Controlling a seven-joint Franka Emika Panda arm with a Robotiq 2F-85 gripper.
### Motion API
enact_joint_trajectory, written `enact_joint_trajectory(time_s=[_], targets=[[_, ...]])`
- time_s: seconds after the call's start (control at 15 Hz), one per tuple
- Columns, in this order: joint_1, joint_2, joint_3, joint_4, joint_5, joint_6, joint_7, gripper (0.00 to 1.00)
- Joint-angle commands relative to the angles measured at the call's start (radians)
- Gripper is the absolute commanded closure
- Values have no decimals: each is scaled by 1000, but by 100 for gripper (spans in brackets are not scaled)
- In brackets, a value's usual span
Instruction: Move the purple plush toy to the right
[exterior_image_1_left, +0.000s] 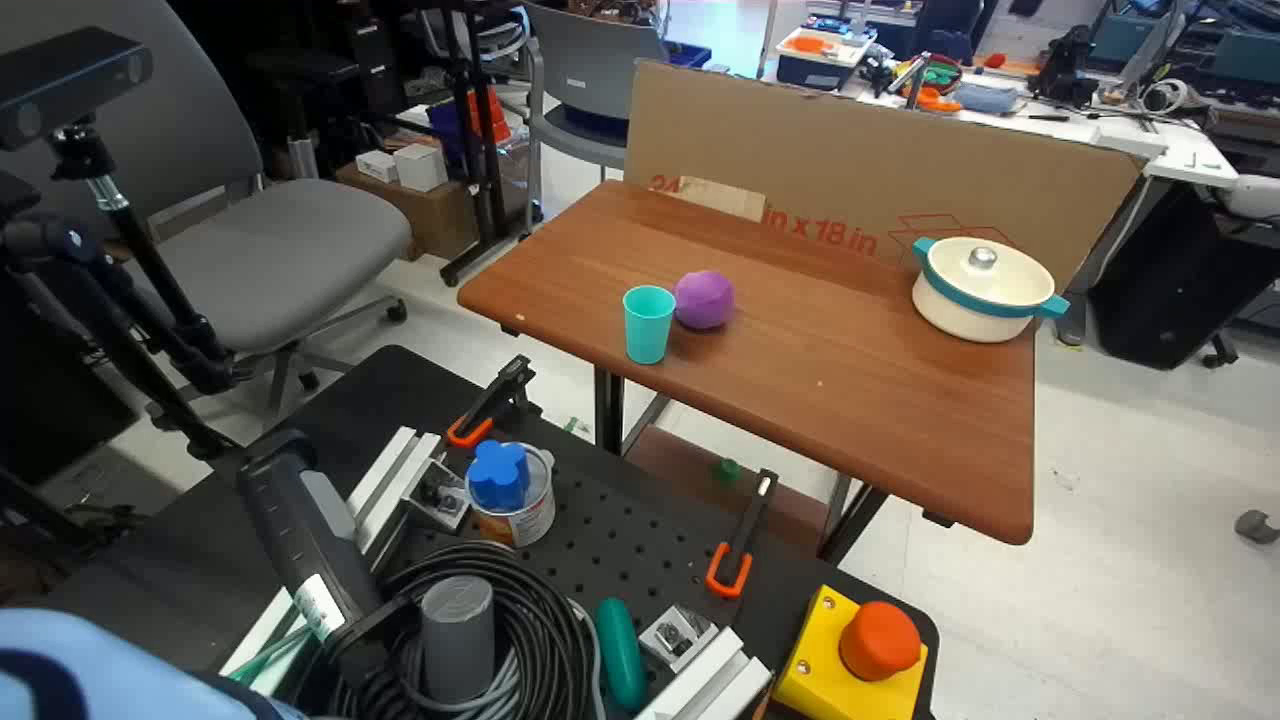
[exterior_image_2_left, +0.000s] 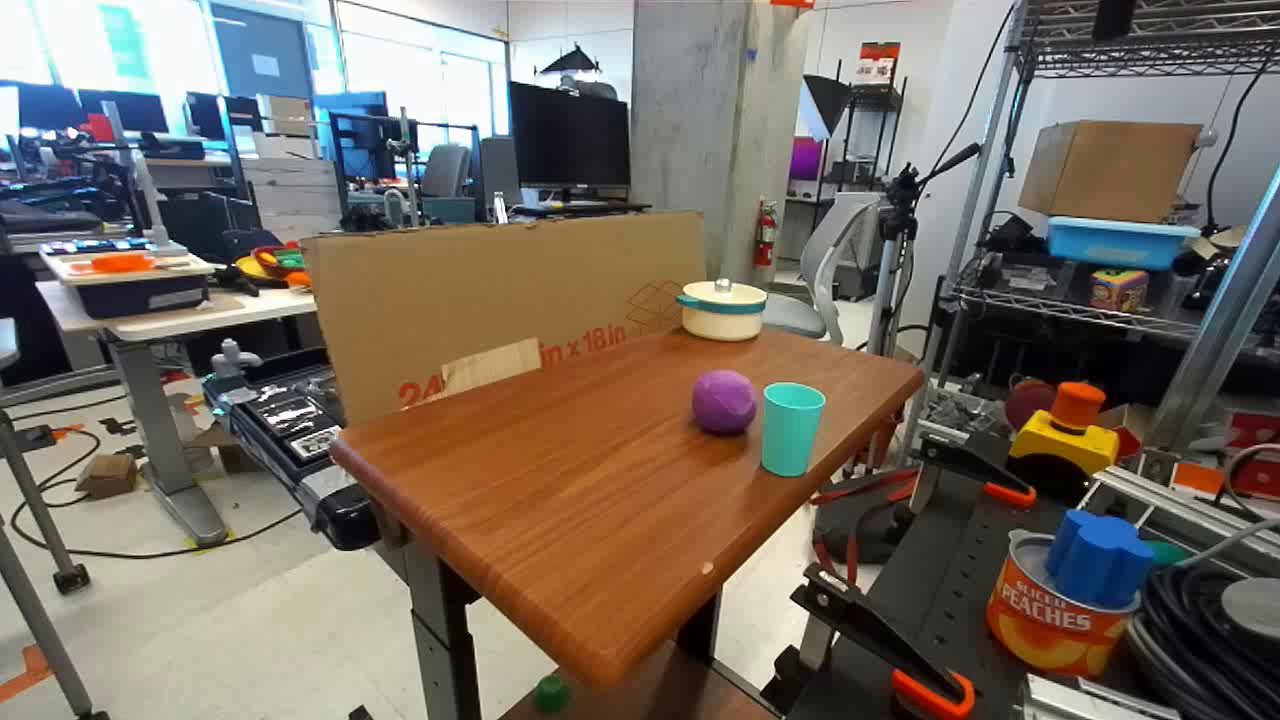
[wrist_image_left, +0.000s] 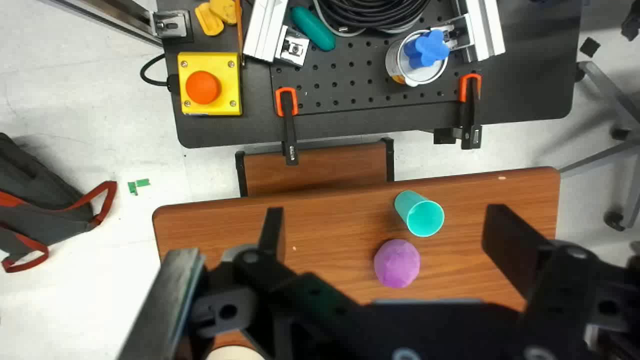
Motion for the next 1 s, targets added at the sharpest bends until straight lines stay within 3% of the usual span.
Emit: enact_joint_trajectory(time_s=[0.0, 0.2, 0.4, 0.67, 0.93], targets=[[-7, 1, 6, 2, 3, -2, -3, 0], [-7, 1, 6, 2, 3, -2, -3, 0], [-3, 80, 28, 35, 30, 34, 78, 0], [24, 250, 95, 92, 87, 177, 205, 0], [38, 462, 165, 157, 77, 316, 341, 0]])
